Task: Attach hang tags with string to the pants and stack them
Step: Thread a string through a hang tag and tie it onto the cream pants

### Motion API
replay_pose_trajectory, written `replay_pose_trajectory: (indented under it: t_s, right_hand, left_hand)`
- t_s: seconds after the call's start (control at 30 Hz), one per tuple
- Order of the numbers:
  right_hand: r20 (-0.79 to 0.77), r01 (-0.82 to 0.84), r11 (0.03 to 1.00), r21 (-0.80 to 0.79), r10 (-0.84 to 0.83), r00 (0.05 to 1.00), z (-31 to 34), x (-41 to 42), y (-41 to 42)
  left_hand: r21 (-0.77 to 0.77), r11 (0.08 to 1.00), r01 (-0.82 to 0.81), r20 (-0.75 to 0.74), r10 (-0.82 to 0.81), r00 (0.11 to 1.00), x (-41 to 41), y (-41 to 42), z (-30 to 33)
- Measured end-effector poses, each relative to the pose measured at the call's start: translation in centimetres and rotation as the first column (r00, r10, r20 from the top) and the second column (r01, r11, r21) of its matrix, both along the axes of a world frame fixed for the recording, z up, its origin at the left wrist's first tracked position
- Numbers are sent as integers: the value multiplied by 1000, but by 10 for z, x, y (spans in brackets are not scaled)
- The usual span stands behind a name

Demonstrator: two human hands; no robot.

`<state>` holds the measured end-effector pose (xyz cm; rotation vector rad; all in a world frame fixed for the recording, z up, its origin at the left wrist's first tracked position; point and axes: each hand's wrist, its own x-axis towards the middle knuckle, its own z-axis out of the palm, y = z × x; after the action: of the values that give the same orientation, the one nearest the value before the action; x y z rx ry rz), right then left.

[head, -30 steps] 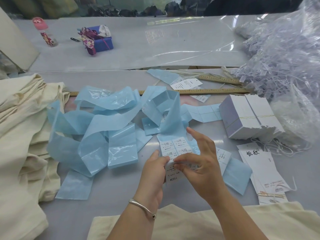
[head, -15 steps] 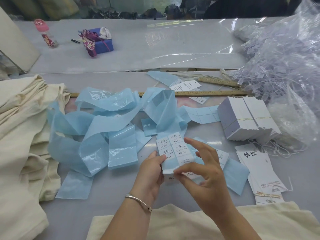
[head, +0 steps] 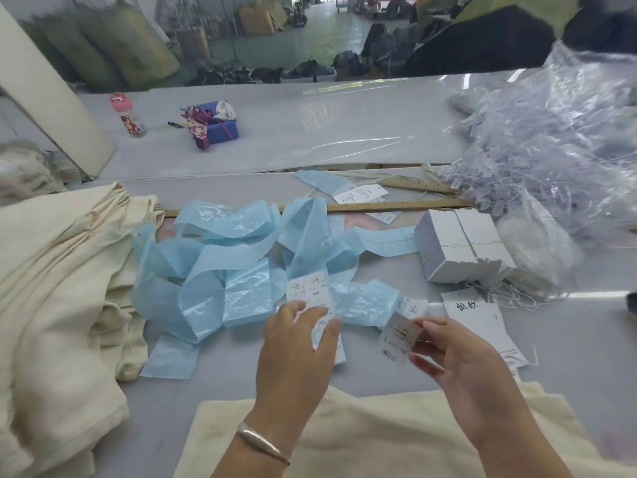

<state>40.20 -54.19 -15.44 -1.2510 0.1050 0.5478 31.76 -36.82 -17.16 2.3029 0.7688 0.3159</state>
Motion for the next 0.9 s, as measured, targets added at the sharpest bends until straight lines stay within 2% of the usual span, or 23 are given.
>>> replay_pose_trajectory:
  t_s: [0.07,0.13,0.23,0.4,0.47,0.57,0.67,0.77,0.9]
  right_hand:
    - [-40,-4,995,101,8,999,7,-6,-9]
    - [-62,-14,983,186,26,998,11,-12,-21]
    - [-50,-50,973,227,63,997,17,-21,-41]
    - [31,-73,982,175,69,997,31,-26,-86]
    - [20,-70,984,163,68,997,31,-25,-105]
    - [-1,-45,997,58,46,999,24,-26,-130]
    - [20,-6,998,-64,7,1000,13,-21,-152]
    - [123,-20,986,-167,41,991,6,-8,-172]
    - [284,16,929,-370,97,954,-12,21,-192]
  left_hand:
    - [-281,959,32,71,-12,997,-8,-23,12]
    - [-519,853,55,90,-9,996,-14,-47,21]
    - [-652,757,46,141,61,988,-16,-78,26]
    - [-716,696,54,212,144,967,-11,-121,38]
    - [-747,663,48,220,179,959,-7,-138,40]
    - [-748,663,29,238,227,944,-1,-160,41]
    - [-713,699,53,237,169,957,5,-174,43]
    - [-631,771,90,160,16,987,11,-185,47]
    - [-470,878,93,111,-46,993,18,-196,47]
